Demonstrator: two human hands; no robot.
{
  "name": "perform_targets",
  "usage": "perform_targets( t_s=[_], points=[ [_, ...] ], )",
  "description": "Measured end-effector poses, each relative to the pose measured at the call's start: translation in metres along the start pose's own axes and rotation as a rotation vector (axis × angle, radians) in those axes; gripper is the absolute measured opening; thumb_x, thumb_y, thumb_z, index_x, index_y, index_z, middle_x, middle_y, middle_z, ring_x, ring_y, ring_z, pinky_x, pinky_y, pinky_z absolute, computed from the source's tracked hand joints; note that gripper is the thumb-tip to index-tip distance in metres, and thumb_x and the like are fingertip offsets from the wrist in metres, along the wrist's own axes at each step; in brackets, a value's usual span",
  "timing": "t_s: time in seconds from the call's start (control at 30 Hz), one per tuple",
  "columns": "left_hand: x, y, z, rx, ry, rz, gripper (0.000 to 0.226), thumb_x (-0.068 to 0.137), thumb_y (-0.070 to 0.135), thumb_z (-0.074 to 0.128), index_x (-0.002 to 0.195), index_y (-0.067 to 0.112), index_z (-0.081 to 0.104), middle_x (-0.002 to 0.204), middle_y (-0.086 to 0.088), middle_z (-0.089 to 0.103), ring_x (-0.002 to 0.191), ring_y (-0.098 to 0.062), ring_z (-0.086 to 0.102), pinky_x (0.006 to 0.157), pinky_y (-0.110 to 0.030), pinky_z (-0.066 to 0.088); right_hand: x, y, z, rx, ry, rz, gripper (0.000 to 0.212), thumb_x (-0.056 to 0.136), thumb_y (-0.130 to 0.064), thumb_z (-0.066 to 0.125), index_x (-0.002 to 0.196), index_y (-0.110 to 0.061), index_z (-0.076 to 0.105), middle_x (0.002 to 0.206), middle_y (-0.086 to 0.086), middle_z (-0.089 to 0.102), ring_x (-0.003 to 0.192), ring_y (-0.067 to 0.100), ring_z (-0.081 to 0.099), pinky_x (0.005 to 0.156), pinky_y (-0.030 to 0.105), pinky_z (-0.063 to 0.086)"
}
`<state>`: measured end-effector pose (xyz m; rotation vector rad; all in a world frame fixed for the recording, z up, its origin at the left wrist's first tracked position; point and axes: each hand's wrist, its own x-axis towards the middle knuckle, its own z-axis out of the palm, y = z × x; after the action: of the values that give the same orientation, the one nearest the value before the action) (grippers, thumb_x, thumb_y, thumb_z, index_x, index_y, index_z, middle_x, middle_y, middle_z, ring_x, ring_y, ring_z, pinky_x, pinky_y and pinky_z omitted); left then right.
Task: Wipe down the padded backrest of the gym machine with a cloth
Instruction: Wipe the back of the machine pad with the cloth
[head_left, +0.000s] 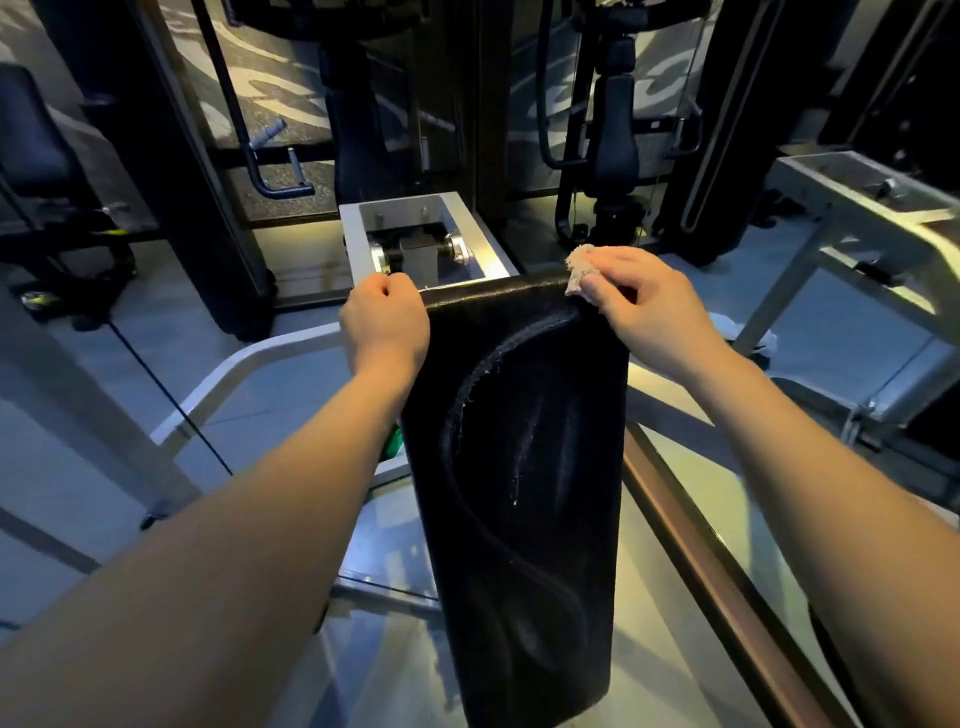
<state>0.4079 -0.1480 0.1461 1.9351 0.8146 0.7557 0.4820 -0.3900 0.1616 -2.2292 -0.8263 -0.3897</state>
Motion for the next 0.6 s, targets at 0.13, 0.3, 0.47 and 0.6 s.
perform_targets(
  t_s=[0.13, 0.3, 0.47, 0.6],
  points=[
    [-0.006, -0.002, 0.003, 0.087, 0.115, 0.075, 0.039, 0.098, 0.025, 0.042, 0.060, 0.013, 0.037, 0.060, -0.001, 0.042, 0.054, -0.015, 0.034, 0.048, -0.032, 0.018, 0.003, -0.007, 0.005, -0.045, -0.002, -0.050, 0.016, 0.103, -0.018, 0.055, 0.105, -0.016, 0.071, 0.119, -0.007, 0.068, 0.106, 0.009, 0.053, 0.083, 0.007, 0.035],
    [-0.008, -0.004, 0.006, 0.110, 0.165, 0.099, 0.040, 0.097, 0.026, 0.042, 0.059, 0.015, 0.037, 0.062, 0.000, 0.044, 0.055, -0.014, 0.036, 0.049, -0.029, 0.019, 0.011, -0.003, 0.006, -0.103, 0.001, -0.005, 0.019, 0.100, -0.013, 0.052, 0.107, -0.017, 0.070, 0.104, 0.003, 0.074, 0.098, 0.026, 0.063, 0.084, 0.041, 0.050],
    [-0.011, -0.002, 0.005, 0.136, 0.184, 0.113, 0.039, 0.097, 0.024, 0.041, 0.058, 0.015, 0.037, 0.062, 0.000, 0.042, 0.055, -0.015, 0.036, 0.050, -0.029, 0.019, 0.024, -0.024, 0.017, -0.117, -0.118, -0.113, 0.021, 0.099, -0.013, 0.052, 0.104, -0.018, 0.072, 0.093, 0.004, 0.073, 0.091, 0.028, 0.064, 0.077, 0.042, 0.052],
    [-0.011, -0.002, 0.005, 0.156, 0.194, 0.118, 0.039, 0.097, 0.025, 0.040, 0.059, 0.016, 0.037, 0.062, 0.001, 0.043, 0.062, -0.023, 0.041, 0.049, -0.030, 0.019, 0.031, -0.014, -0.005, -0.146, -0.242, -0.119, 0.031, 0.103, -0.014, 0.053, 0.120, -0.033, 0.072, 0.105, -0.005, 0.074, 0.095, 0.012, 0.064, 0.080, 0.031, 0.050]
  ],
)
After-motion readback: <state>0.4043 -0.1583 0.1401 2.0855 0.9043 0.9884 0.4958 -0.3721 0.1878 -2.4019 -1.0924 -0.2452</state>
